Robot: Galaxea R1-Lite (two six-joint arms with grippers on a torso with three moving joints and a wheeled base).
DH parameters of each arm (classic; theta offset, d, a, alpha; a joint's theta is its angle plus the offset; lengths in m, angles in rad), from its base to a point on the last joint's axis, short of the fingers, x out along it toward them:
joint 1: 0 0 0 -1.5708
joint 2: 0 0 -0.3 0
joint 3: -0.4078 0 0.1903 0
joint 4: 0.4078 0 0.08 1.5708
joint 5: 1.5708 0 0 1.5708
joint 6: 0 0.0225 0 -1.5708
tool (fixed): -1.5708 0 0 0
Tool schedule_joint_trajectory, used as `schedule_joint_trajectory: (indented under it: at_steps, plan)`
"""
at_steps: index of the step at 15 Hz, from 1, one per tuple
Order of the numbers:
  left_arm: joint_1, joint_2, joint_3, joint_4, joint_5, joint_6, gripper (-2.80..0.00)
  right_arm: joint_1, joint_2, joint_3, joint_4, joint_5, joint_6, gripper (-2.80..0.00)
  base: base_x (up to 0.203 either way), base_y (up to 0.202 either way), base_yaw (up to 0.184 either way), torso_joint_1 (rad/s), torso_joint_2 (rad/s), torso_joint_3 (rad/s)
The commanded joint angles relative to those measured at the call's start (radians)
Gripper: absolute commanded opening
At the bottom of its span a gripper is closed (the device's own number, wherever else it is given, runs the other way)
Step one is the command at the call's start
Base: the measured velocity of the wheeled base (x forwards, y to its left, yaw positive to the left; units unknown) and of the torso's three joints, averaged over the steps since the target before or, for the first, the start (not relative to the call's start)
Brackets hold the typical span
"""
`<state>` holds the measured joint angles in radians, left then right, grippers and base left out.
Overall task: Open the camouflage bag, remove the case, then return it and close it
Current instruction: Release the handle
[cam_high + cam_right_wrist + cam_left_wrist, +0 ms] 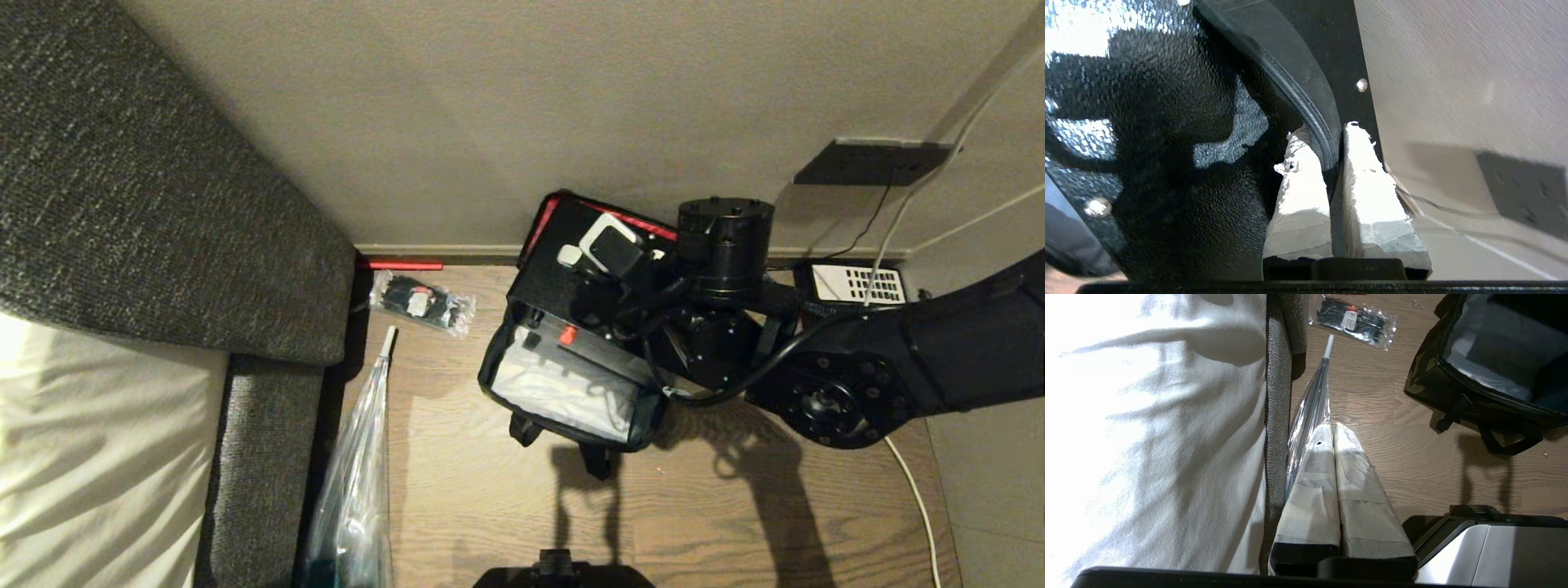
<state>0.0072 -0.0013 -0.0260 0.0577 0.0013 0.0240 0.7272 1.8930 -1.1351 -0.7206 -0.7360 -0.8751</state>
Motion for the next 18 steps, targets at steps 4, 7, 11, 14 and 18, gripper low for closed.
schedule_joint_trajectory:
  at_steps: [4, 7, 11, 14, 18]
  plan:
    - [0.0, 0.001, 0.0, 0.001, 0.0, 0.001, -2.8, -0.05, -0.117, 0.107, -0.009, -0.015, -0.051, -2.8, 0.0, 0.0, 0.0, 0.0, 0.0, 0.0]
    - [0.0, 0.001, 0.0, 0.001, 0.0, 0.001, -2.8, -0.115, -0.185, 0.195, -0.016, -0.016, -0.077, -2.8, 0.0, 0.0, 0.0, 0.0, 0.0, 0.0]
    - [0.0, 0.001, 0.0, 0.001, 0.0, 0.001, -2.8, -0.252, -0.238, 0.306, -0.035, -0.016, -0.085, -2.8, 0.0, 0.0, 0.0, 0.0, 0.0, 0.0]
    - [0.0, 0.001, 0.0, 0.001, 0.0, 0.001, -2.8, -0.348, -0.245, 0.367, -0.069, -0.015, -0.084, -2.8, 0.0, 0.0, 0.0, 0.0, 0.0, 0.0]
    - [0.0, 0.001, 0.0, 0.001, 0.0, 0.001, -2.8, -0.453, -0.234, 0.439, -0.081, -0.014, -0.064, -2.8, 0.0, 0.0, 0.0, 0.0, 0.0, 0.0]
